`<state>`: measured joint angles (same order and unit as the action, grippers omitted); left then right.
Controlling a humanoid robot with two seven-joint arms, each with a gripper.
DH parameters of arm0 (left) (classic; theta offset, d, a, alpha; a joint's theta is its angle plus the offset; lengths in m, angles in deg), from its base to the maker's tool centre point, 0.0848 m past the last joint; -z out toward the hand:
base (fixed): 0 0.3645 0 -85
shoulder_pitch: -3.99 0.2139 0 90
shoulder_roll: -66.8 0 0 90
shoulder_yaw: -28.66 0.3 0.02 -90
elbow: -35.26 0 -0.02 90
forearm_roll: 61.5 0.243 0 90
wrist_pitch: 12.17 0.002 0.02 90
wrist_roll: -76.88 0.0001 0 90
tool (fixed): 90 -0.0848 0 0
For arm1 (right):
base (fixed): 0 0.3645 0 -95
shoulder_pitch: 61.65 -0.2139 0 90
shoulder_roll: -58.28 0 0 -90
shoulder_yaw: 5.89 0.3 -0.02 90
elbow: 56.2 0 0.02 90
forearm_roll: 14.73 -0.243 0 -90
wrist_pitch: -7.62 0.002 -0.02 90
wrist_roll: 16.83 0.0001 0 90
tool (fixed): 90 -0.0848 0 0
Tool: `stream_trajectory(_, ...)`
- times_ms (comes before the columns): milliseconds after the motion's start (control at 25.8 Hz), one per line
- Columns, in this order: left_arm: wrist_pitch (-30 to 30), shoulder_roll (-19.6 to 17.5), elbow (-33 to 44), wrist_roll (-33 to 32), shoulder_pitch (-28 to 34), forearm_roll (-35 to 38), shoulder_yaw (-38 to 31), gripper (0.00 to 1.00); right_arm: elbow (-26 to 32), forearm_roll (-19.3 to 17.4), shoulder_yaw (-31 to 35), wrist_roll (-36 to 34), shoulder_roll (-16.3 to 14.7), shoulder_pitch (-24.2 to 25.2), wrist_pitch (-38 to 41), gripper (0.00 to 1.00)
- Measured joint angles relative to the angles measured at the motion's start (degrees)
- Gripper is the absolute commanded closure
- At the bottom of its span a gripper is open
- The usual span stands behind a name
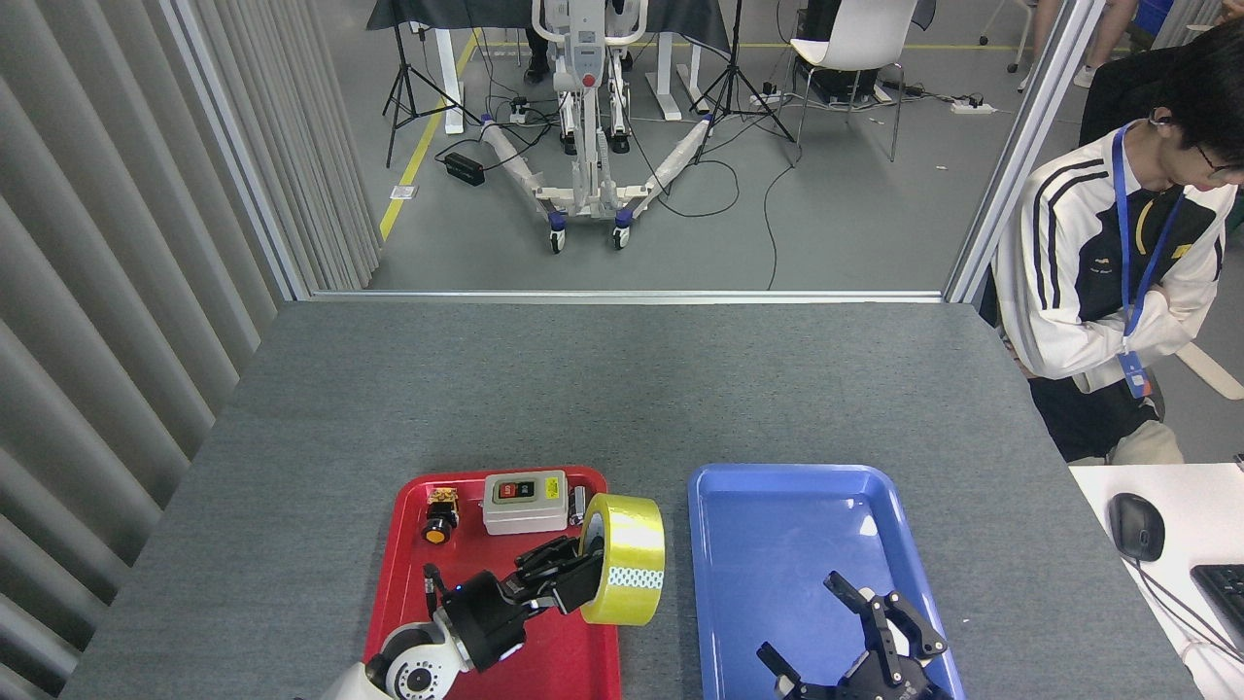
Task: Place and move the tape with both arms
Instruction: 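Lift the tape roll upright with the left gripper, then carry the tape toward the right gripper and grasp it with the right gripper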
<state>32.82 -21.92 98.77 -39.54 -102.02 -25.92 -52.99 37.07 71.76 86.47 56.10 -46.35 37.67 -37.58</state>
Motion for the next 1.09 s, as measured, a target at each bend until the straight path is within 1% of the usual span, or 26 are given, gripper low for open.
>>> stream_trajectory(116, 0.0, 0.19, 0.29, 0.0, 0.2, -0.1, 2.58, 0.99, -0.27, 0.63, -2.35, -0.15, 0.01, -0.83, 0.11, 0.01)
stream_trajectory(271, -0.04, 0.54, 0.44, -0.03, -0.53, -0.38, 5.54, 0.99, -0.61, 2.19, -6.17, -0.24, 0.34, -1.29, 0.23, 0.06)
stream_trajectory(349, -0.04, 0.74, 0.48, -0.03, -0.75, -0.46, 6.07, 0.99, -0.66, 2.99, -7.92, -0.26, 0.47, -1.4, 0.23, 0.1)
stream_trajectory(426, -0.03, 0.86, 0.6, -0.05, -0.77, -0.48, 6.33, 1.0, -0.68, 3.95, -9.14, -0.27, 0.56, -1.44, 0.23, 0.16)
stream_trajectory(465, -0.03, 0.87, 0.75, -0.05, -0.84, -0.5, 6.41, 1.0, -0.7, 4.32, -9.6, -0.27, 0.59, -1.43, 0.23, 0.21)
stream_trajectory(504, -0.04, 0.9, 0.87, -0.05, -0.85, -0.51, 6.49, 1.0, -0.7, 4.59, -9.96, -0.27, 0.61, -1.43, 0.23, 0.29)
stream_trajectory(581, -0.04, 0.92, 1.04, -0.05, -0.85, -0.51, 6.98, 1.0, -0.71, 4.9, -10.5, -0.27, 0.71, -1.41, 0.23, 0.47)
stream_trajectory(620, -0.04, 0.92, 1.08, -0.05, -0.85, -0.51, 7.27, 1.0, -0.72, 4.99, -10.71, -0.3, 0.83, -1.41, 0.23, 0.58)
stream_trajectory(775, -0.03, 0.92, 1.26, -0.05, -0.76, -0.51, 8.01, 1.0, -0.85, 5.24, -11.0, -0.33, 1.27, -1.41, 0.23, 0.79)
stream_trajectory(891, 0.11, 0.92, 1.61, -0.05, -0.62, -0.52, 8.29, 0.96, -1.04, 5.5, -11.05, -0.42, 1.45, -1.4, 0.37, 0.91)
stream_trajectory(930, 0.21, 0.9, 1.76, -0.02, -0.6, -0.52, 8.49, 0.92, -1.07, 5.56, -11.05, -0.56, 1.49, -1.4, 0.37, 0.94)
stream_trajectory(969, 0.27, 0.87, 1.96, 0.17, -0.56, -0.52, 8.75, 0.82, -1.14, 5.66, -11.04, -0.73, 1.52, -1.4, 0.37, 0.97)
stream_trajectory(1008, 0.46, 0.82, 2.13, 0.29, -0.52, -0.5, 9.04, 0.67, -1.16, 5.76, -11.04, -0.81, 1.59, -1.4, 0.38, 0.99)
stream_trajectory(1085, 0.94, 0.78, 2.36, 0.73, -0.5, -0.48, 9.55, 0.35, -1.22, 5.97, -11.04, -0.94, 1.76, -1.39, 0.39, 1.0)
